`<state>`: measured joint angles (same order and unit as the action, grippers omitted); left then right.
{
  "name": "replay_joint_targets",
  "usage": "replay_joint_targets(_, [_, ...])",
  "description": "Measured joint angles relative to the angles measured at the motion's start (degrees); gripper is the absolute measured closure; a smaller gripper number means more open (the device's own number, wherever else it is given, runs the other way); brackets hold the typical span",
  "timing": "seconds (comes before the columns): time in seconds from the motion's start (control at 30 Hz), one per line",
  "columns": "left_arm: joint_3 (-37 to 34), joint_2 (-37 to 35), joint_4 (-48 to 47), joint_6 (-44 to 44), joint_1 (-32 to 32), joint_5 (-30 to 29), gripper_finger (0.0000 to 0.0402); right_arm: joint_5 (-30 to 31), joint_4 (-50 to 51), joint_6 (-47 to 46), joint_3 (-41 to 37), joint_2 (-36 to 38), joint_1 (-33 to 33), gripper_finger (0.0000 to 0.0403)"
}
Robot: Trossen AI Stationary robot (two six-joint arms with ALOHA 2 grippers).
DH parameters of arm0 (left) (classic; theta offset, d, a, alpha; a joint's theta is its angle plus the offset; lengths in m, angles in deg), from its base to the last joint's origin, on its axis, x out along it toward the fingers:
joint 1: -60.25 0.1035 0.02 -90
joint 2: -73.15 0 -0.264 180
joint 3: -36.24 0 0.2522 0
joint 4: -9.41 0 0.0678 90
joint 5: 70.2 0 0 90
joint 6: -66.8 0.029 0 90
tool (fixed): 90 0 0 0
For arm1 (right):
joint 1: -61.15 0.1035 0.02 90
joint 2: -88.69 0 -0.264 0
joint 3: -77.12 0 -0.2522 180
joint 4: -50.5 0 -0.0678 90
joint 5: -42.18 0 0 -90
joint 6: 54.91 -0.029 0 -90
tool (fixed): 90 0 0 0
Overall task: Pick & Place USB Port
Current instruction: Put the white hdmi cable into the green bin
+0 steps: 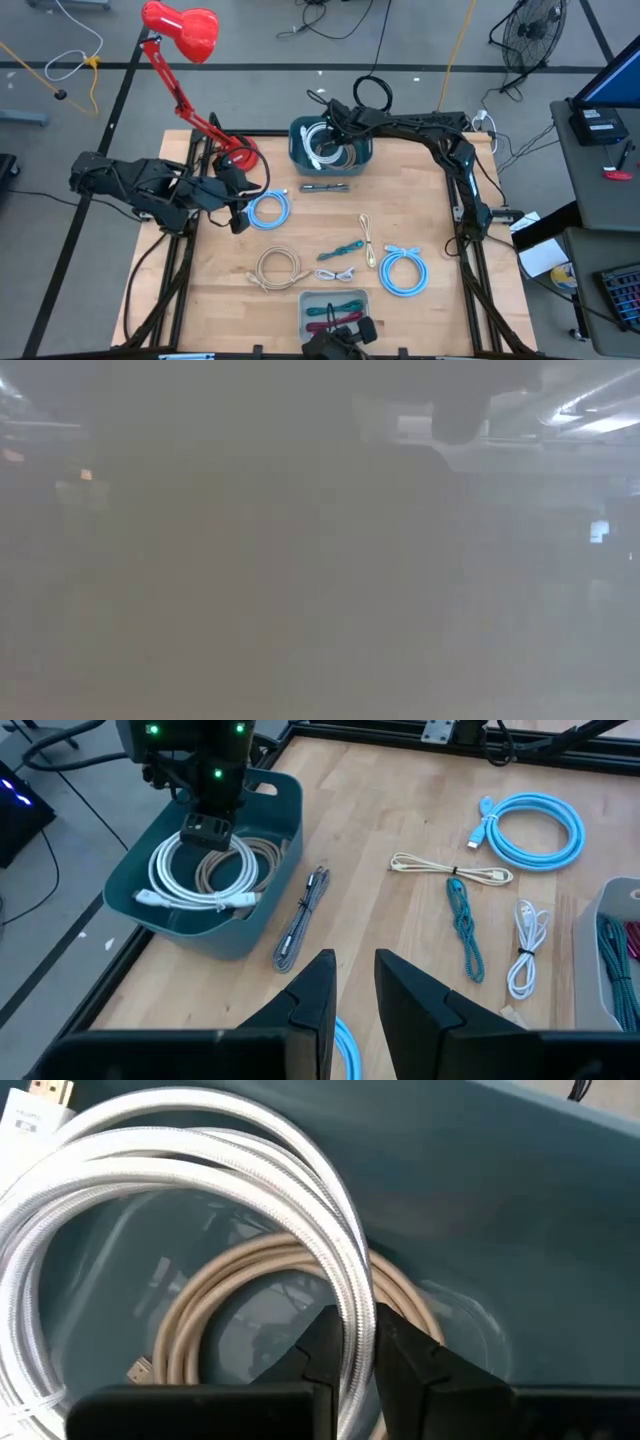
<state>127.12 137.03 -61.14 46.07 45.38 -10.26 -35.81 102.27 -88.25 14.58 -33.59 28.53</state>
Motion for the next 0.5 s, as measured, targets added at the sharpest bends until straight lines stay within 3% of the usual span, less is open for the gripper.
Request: replay_joint_targets(0.5, [0.0, 0.0, 0.0, -0.6, 0.0, 0.0, 0.0326, -3.0, -4.6, 0.9, -1.5, 0.0, 0.3, 0.0374])
